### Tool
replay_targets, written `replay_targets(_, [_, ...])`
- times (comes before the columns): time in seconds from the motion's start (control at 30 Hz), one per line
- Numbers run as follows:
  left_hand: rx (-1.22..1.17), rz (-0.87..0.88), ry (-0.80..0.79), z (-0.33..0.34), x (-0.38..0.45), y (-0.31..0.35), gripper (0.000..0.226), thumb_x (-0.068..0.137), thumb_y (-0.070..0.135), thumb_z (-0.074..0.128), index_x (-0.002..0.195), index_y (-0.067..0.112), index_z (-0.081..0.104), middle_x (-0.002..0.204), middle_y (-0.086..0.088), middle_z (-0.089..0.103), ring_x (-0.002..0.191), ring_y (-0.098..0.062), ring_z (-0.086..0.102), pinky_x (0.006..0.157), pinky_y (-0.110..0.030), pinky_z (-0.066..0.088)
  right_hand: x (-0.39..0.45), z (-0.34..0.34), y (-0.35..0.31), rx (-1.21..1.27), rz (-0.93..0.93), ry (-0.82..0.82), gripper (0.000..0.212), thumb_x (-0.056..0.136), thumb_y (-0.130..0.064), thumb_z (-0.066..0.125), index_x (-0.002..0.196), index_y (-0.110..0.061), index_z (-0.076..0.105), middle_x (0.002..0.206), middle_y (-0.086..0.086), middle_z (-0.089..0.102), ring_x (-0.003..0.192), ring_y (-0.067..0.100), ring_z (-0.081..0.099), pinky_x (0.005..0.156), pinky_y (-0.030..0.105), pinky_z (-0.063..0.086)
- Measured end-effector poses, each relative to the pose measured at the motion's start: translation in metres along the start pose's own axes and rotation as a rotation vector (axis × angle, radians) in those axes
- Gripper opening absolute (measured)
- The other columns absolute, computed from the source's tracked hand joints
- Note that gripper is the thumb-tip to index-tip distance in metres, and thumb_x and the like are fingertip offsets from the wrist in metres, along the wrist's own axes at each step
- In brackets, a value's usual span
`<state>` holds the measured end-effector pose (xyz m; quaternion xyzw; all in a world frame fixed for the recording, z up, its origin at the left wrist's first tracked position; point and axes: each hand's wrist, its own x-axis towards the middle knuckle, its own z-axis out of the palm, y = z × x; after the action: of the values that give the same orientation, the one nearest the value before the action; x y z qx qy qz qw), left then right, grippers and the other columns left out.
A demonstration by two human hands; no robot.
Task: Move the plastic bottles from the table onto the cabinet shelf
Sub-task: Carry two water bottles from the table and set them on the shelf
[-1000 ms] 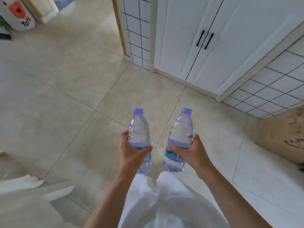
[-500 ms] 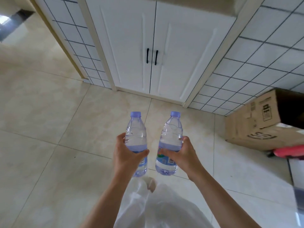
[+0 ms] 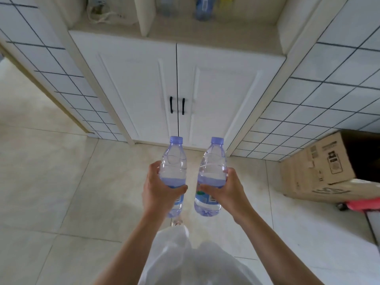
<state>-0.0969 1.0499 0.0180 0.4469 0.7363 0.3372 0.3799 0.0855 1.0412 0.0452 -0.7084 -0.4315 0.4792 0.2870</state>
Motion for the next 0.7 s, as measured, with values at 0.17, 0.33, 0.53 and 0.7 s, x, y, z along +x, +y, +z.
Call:
replay_targets(0.17, [0.021,0.049,-0.035,0.007,0.069,0.038,0.086,0.049,0.020,0.093,0.120,0.030,0.045,0.096,0.019,0.052,0.091,-0.017,0.058,0.080,-0.040,0.056,0.060,0.001,-0.039,0.026,-0.023,0.061,0.077,0.060,-0.041,0.089,0.119,-0.018,0.047,0.107,-0.003,0.063,0.099,0.015,0.063,0.071,0.024,0.056])
replay_targets(0.33, [0.016,0.080,-0.053,0.022,0.120,0.072,0.084,0.051,0.018,0.093,0.120,0.025,0.047,0.097,0.016,0.052,0.091,-0.017,0.057,0.078,-0.034,0.053,0.108,-0.012,-0.067,0.047,-0.042,0.108,0.075,0.058,-0.045,0.089,0.116,-0.021,0.048,0.104,-0.005,0.064,0.097,0.012,0.065,0.074,0.028,0.059])
replay_targets(0.53, [-0.014,0.121,-0.060,0.059,0.181,0.120,0.083,0.050,0.021,0.093,0.115,0.033,0.043,0.093,0.024,0.052,0.083,-0.006,0.057,0.078,-0.036,0.056,0.171,-0.044,-0.105,0.047,-0.075,0.156,0.070,0.062,-0.038,0.088,0.114,-0.022,0.045,0.103,-0.007,0.060,0.098,0.014,0.063,0.078,0.032,0.059])
replay_targets(0.7, [-0.044,0.159,-0.027,0.095,0.222,0.177,0.085,0.053,0.020,0.093,0.123,0.025,0.046,0.094,0.019,0.050,0.090,-0.013,0.054,0.078,-0.032,0.053,0.226,-0.086,-0.138,0.057,-0.152,0.158,0.070,0.063,-0.037,0.087,0.116,-0.021,0.046,0.103,-0.010,0.062,0.097,0.009,0.064,0.067,0.019,0.054])
